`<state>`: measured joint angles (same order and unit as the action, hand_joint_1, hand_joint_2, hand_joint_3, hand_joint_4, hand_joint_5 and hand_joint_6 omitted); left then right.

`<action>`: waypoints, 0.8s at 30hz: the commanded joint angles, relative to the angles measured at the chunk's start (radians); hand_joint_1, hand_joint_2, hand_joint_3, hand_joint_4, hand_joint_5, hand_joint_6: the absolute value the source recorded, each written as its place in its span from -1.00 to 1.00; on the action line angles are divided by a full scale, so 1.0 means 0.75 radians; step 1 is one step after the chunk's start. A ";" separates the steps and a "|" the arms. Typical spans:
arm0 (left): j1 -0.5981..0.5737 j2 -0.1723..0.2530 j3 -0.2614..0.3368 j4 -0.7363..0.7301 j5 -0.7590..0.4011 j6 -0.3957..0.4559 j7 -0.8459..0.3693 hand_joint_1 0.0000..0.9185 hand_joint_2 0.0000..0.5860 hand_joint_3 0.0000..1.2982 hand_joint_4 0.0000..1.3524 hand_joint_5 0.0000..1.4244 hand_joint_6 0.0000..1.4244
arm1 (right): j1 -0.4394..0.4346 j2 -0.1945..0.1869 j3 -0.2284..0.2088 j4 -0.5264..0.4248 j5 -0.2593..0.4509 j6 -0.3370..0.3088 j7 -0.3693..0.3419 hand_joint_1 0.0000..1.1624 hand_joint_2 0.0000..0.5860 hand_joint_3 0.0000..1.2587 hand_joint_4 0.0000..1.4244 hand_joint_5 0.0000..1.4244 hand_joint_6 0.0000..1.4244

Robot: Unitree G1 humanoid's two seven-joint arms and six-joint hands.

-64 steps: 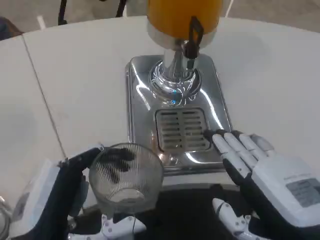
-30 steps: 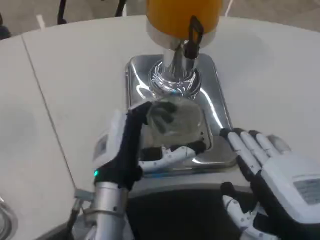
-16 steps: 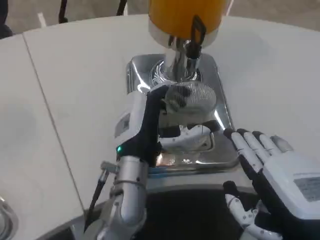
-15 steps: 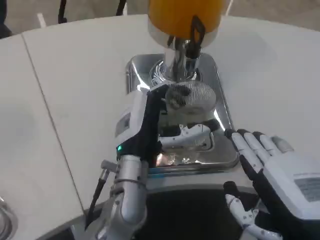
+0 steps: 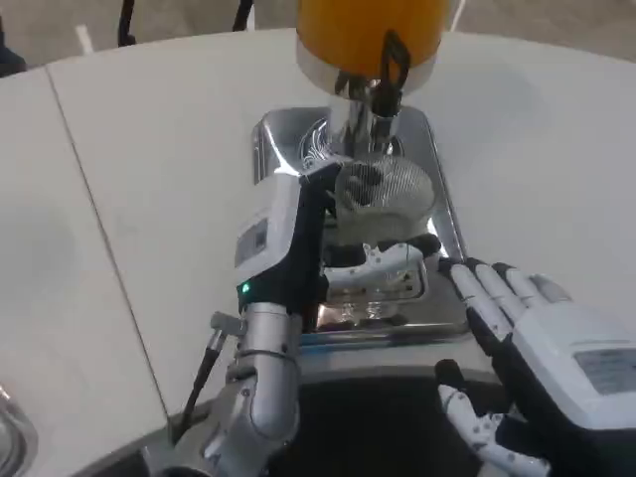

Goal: Grasp the cup under the faucet to collect the drink, then remove the cup.

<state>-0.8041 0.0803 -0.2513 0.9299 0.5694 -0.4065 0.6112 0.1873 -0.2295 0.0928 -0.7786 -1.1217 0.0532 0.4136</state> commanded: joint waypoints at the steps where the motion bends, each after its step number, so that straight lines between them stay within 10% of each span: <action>1: -0.007 0.017 -0.043 0.015 0.029 0.000 0.006 0.13 -0.71 -0.50 -0.39 0.19 0.46 | -0.033 -0.011 -0.007 0.033 0.019 0.014 0.016 -0.69 1.00 -0.99 -1.00 -1.00 -0.96; 17: 0.030 0.065 -0.043 -0.031 -0.033 -0.040 -0.056 -0.01 -0.80 -0.86 -1.00 -0.48 -0.46 | -0.041 -0.036 0.006 0.029 0.065 0.012 0.017 -0.67 1.00 -0.99 -1.00 -1.00 -0.93; 24: 0.169 0.181 -0.030 -0.243 -0.023 -0.078 -0.128 -0.07 -0.85 -0.97 -1.00 -0.67 -0.66 | -0.010 -0.005 0.037 0.031 0.048 0.012 -0.030 -0.66 1.00 -0.99 -1.00 -1.00 -0.93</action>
<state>-0.7403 0.1762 -0.2748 0.8315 0.5429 -0.4471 0.5315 0.1644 -0.2468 0.1108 -0.7514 -1.0754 0.0624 0.4229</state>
